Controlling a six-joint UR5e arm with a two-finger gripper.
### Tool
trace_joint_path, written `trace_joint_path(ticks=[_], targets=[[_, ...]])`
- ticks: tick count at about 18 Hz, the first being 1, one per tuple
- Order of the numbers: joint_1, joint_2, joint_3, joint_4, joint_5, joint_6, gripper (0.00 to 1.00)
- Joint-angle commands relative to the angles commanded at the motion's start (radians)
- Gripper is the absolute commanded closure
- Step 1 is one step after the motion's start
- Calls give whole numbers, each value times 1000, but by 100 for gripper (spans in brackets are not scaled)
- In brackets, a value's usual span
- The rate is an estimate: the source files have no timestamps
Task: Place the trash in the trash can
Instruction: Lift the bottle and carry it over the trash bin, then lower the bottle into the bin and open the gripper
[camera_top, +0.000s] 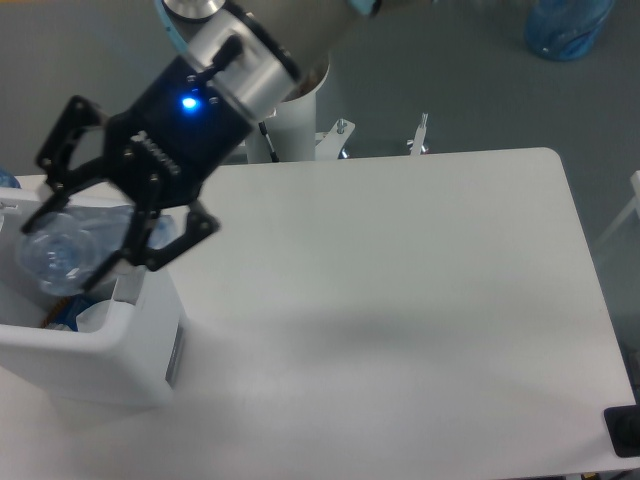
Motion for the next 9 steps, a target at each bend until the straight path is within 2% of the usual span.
trace_joint_path(ticks=[4, 9], targets=[[-37, -31, 0, 80, 0, 2, 43], [-80, -35, -6, 92, 0, 3, 43]])
